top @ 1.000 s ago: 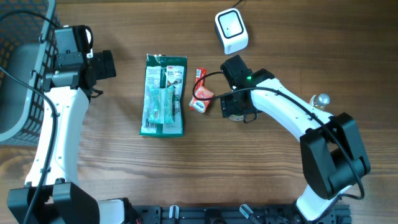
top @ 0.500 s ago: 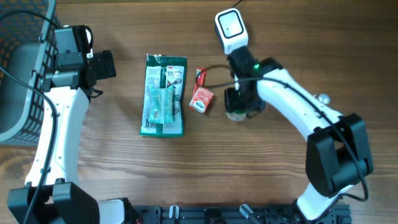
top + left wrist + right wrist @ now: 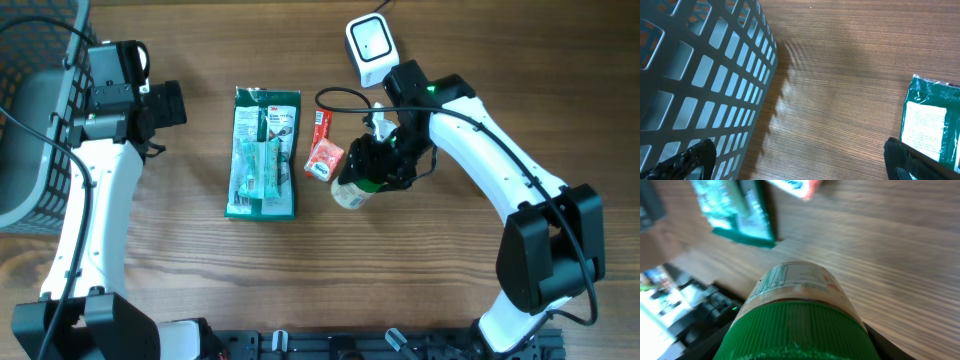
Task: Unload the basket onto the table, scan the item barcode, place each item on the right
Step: 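Lift the green jar with the right gripper up to the scanner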
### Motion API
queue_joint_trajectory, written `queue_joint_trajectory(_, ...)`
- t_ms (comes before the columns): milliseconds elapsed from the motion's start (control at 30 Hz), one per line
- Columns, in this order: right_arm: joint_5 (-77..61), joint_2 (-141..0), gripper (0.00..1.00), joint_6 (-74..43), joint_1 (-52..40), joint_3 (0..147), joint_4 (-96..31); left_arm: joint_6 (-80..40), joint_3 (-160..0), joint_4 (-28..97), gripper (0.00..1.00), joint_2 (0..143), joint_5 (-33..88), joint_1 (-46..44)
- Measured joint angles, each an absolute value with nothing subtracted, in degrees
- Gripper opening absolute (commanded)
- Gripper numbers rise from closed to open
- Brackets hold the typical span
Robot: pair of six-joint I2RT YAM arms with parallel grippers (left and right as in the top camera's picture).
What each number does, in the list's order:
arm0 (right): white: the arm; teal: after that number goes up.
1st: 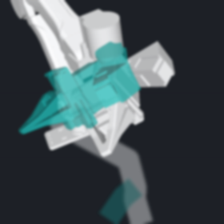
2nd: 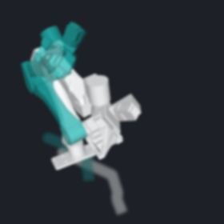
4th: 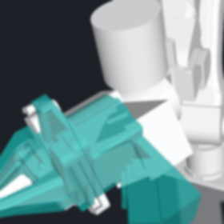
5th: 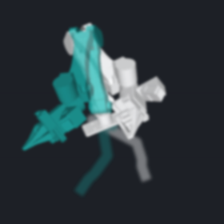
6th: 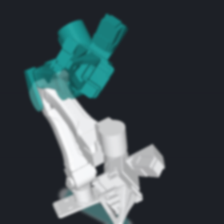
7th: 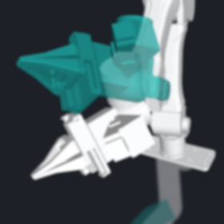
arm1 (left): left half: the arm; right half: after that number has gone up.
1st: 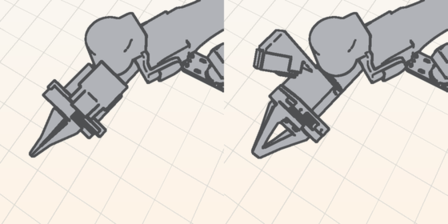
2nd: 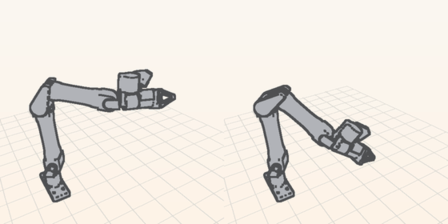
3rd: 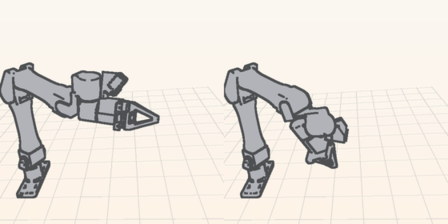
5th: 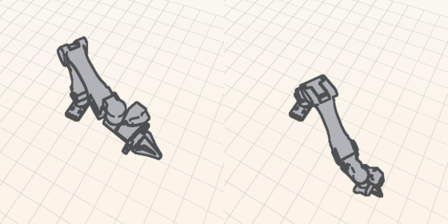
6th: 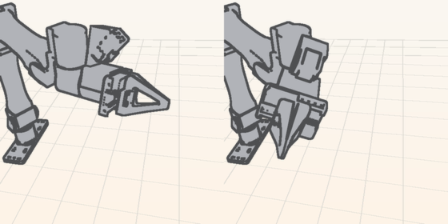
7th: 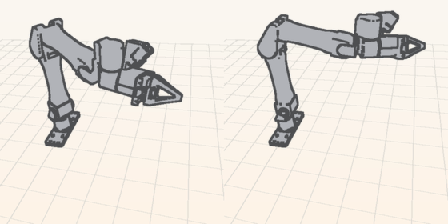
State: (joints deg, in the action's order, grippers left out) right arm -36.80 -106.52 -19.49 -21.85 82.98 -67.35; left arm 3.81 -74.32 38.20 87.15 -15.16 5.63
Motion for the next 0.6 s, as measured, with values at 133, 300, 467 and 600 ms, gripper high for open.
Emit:
queue_joint_trajectory(133,-40.5,-106.5,0.51,-19.5,-21.8,83.0,-67.3,3.8,-74.3,38.2,1.00,87.2,-15.2,5.6)
queue_joint_trajectory(300,-35.5,-106.5,0.46,-19.6,-21.8,83.0,-65.2,3.8,-74.3,38.2,1.00,87.2,-15.2,5.6)
queue_joint_trajectory(467,-26.3,-106.5,0.45,-19.6,-21.8,83.0,-64.7,3.8,-74.3,38.2,1.00,87.2,-15.2,5.6)
queue_joint_trajectory(600,-22.3,-106.5,0.45,-19.2,-21.8,83.0,-64.1,3.8,-74.3,38.2,1.00,87.2,-15.2,5.6)
